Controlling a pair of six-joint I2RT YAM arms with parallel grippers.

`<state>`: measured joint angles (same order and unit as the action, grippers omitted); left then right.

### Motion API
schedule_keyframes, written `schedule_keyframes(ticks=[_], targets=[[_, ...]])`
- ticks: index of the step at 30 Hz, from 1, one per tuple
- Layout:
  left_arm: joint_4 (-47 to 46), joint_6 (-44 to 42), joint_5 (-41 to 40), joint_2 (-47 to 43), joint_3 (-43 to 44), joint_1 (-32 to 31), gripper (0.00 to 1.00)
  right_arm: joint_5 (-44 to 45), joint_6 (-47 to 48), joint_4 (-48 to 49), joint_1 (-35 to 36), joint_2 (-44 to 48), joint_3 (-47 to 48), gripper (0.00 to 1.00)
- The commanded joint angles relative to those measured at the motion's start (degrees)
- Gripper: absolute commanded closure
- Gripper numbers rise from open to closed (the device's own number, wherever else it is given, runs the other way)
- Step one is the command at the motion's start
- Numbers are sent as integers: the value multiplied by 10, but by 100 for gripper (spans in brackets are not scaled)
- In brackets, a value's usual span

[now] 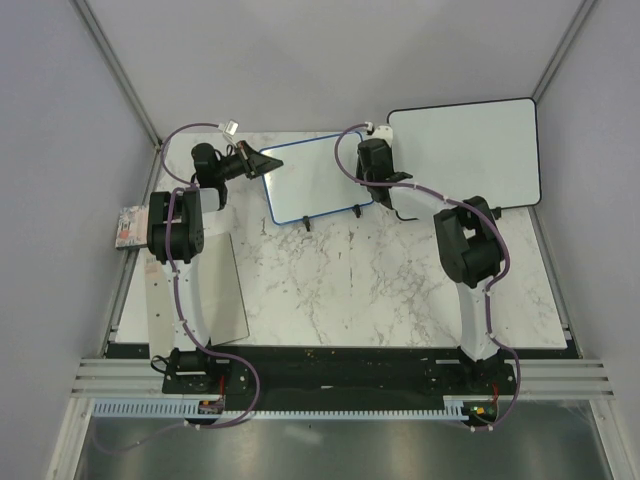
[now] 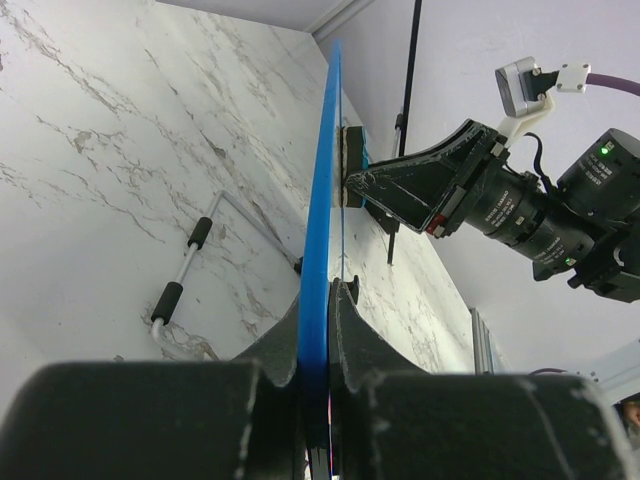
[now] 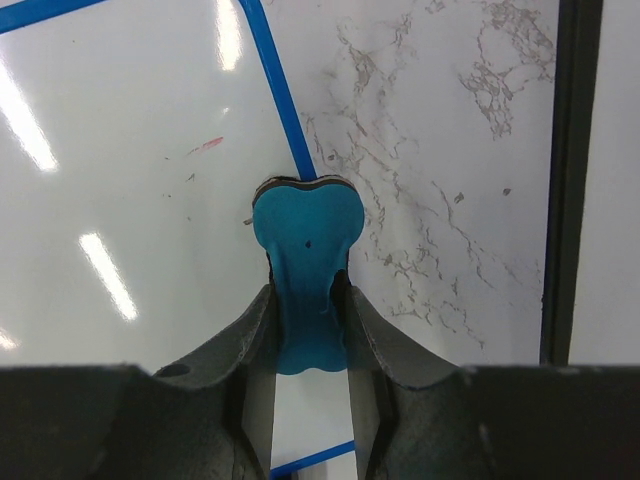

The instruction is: Erase the whiteboard

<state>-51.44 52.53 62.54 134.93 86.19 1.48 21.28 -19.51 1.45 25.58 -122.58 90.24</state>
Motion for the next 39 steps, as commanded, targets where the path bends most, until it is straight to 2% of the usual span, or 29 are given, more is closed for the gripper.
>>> schedule_keyframes(ticks=[1,14,28,39], targets=[[16,-122,9,5,-3,-2,98,0,-1,-101,2,-32,-47,100],[15,-122,11,6,-2,-2,98,-27,-1,-80,24,-20,-82,100],[19,-127,12,3,-4,-4,98,-91,63,-3,24,4,-20,100],[27,-137,9,2,-3,-6,98,-146,90,-2,43,-13,27,100]])
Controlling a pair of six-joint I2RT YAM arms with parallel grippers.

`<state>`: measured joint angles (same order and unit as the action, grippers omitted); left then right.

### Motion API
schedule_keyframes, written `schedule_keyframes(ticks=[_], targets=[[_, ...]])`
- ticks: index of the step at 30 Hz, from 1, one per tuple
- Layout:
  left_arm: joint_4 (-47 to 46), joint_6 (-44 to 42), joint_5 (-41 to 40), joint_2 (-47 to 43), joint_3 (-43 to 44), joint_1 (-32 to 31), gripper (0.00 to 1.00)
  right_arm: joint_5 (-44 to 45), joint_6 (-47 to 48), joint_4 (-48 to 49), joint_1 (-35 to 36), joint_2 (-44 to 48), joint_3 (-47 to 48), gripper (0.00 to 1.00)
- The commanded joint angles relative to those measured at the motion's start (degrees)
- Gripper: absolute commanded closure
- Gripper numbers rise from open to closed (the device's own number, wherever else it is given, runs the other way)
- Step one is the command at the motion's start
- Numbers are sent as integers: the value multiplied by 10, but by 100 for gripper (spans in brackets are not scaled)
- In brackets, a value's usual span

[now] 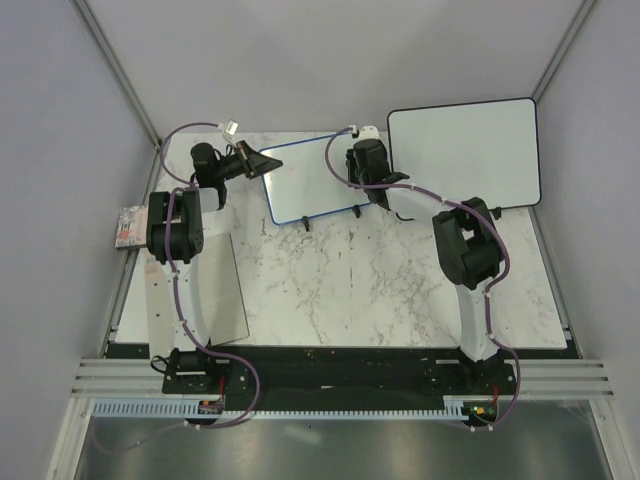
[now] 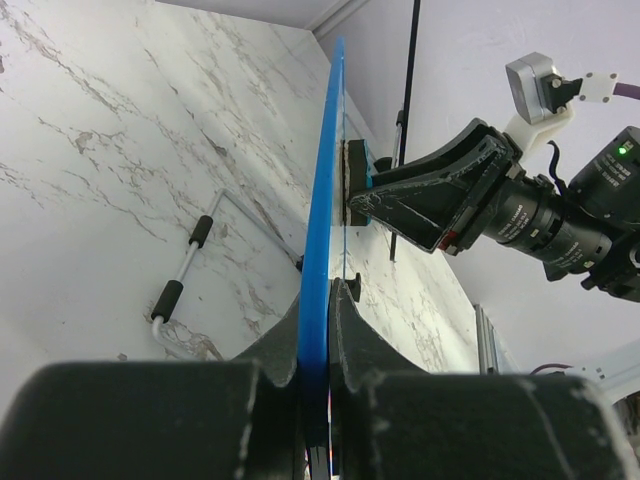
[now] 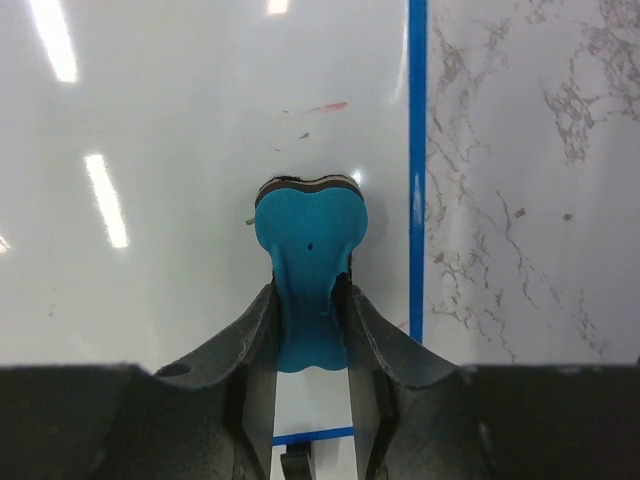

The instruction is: Erase the whiteboard

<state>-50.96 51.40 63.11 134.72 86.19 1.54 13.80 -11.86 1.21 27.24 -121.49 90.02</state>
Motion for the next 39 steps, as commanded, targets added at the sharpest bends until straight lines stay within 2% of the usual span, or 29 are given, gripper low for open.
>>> schedule_keyframes(ticks=[1,10,16,21,39], targets=[[24,-125,3,4,-3,-7,98,-73,17,-3,32,-30,37,100],[26,-127,4,4,-2,-7,98,-82,24,-37,90,-83,117,100],[28,-128,3,4,-2,-7,98,59,28,-151,144,-156,255,100],[30,-130,3,2,-2,-7,98,91,13,-219,159,-194,325,100],[37,-138,3,0,-3,-8,98,68,32,-233,220,-216,336,100]])
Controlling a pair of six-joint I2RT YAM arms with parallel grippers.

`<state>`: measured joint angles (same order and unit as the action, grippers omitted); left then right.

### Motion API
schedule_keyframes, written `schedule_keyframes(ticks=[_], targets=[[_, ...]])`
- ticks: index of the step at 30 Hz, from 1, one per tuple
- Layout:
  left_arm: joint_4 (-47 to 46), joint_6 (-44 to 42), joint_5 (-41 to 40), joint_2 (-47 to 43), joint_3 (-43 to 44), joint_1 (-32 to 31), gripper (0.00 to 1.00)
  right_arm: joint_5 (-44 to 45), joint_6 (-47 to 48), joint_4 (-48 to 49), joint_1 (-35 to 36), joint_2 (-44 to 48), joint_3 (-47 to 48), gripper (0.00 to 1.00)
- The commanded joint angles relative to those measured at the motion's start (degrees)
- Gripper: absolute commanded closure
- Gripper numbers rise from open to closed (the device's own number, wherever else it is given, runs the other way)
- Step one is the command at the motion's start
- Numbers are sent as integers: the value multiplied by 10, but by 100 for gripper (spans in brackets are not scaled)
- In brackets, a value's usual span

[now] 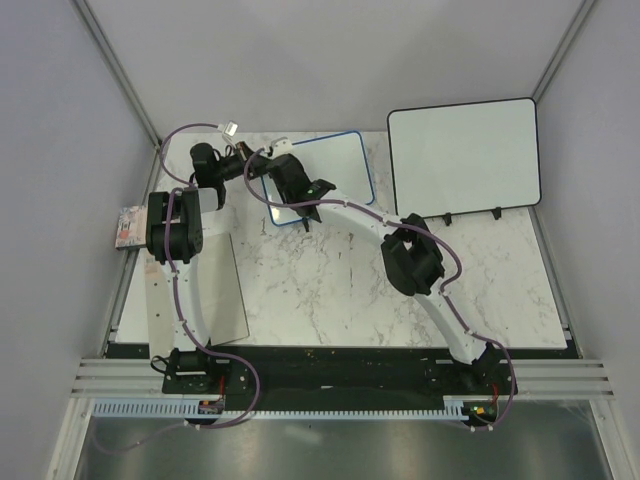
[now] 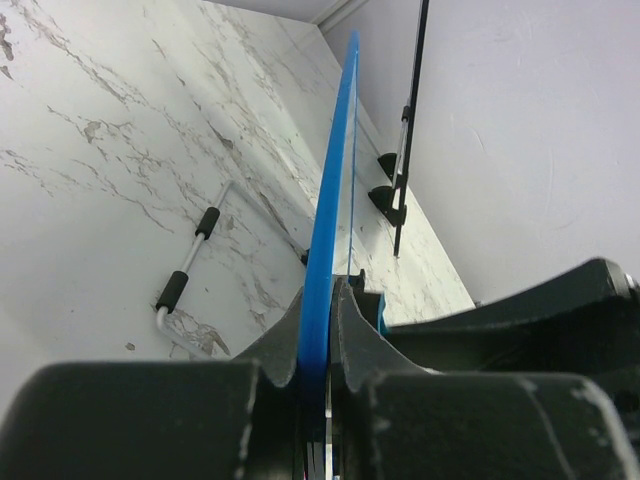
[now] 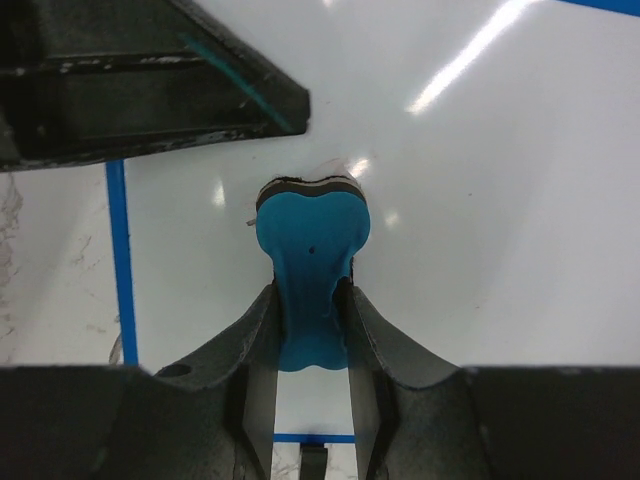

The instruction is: Erase the whiteboard

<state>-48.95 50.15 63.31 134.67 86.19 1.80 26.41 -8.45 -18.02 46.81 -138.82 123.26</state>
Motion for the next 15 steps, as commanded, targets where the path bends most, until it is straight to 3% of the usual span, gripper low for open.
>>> schedule_keyframes(ticks=[1,15], targets=[[18,-125,1,1,-3,-12,98,-54,-3,-40,25,-44,4,100],[25,-133,0,-2,-2,-11,98,39,-67,1,-29,-9,-26,100]])
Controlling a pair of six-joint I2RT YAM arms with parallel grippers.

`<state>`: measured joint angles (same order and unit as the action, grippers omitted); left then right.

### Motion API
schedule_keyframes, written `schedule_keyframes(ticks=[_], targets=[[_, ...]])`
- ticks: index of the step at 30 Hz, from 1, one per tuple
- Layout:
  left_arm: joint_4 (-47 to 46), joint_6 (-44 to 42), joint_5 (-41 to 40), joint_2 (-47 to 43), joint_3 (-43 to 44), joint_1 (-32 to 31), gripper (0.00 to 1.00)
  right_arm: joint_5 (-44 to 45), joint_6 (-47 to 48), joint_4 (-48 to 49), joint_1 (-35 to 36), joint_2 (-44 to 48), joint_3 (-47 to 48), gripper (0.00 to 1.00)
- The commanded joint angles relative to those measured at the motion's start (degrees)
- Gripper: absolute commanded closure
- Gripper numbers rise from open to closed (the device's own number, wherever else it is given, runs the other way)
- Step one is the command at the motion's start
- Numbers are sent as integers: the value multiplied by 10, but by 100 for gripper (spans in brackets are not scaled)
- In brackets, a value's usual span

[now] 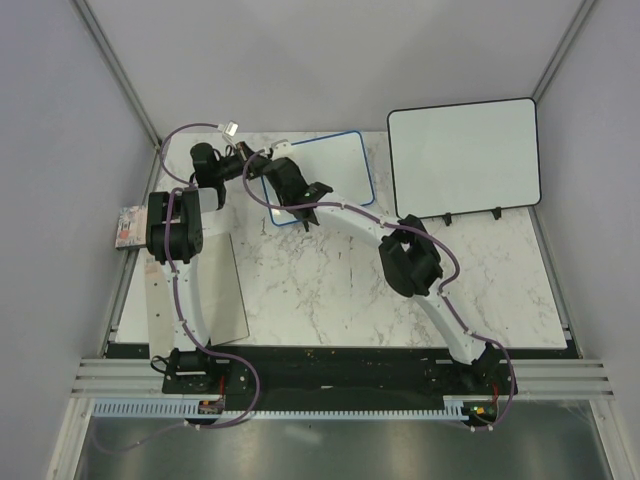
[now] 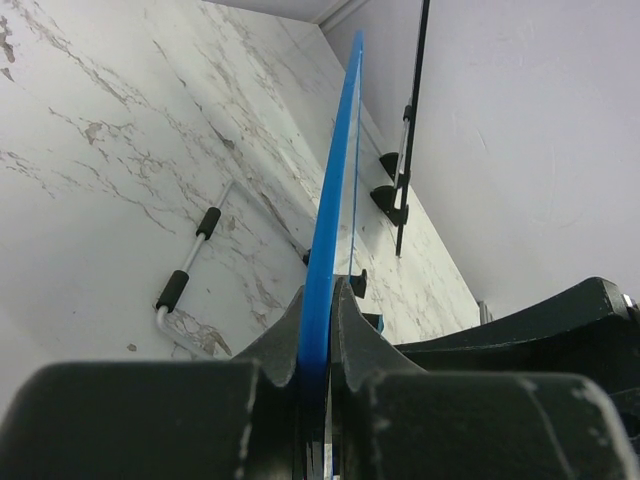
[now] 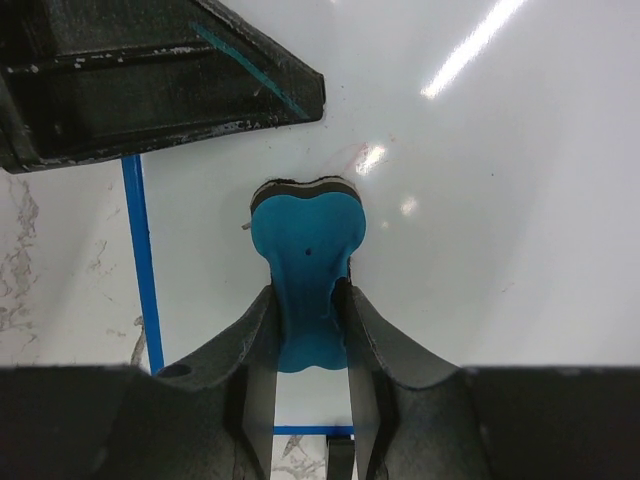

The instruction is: Erase the whiteboard

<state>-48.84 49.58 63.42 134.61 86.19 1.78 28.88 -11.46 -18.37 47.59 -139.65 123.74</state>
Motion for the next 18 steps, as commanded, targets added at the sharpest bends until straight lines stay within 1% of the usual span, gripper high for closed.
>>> schedule_keyframes(ticks=[1,3,7,13,18], targets=[[25,-128,-3,-1,-3,-11,98,17,-39,11,-40,5,-39,100],[26,-130,-3,-1,-3,-11,98,16,-48,34,-50,21,-60,100],[29,-132,-3,-2,-3,-11,98,18,-56,57,-58,32,-67,100],[33,-136,-2,-3,-2,-11,98,25,-54,55,-65,23,-38,100],[37,-140,-2,-3,-1,-11,98,21,-65,43,-87,23,-40,100]])
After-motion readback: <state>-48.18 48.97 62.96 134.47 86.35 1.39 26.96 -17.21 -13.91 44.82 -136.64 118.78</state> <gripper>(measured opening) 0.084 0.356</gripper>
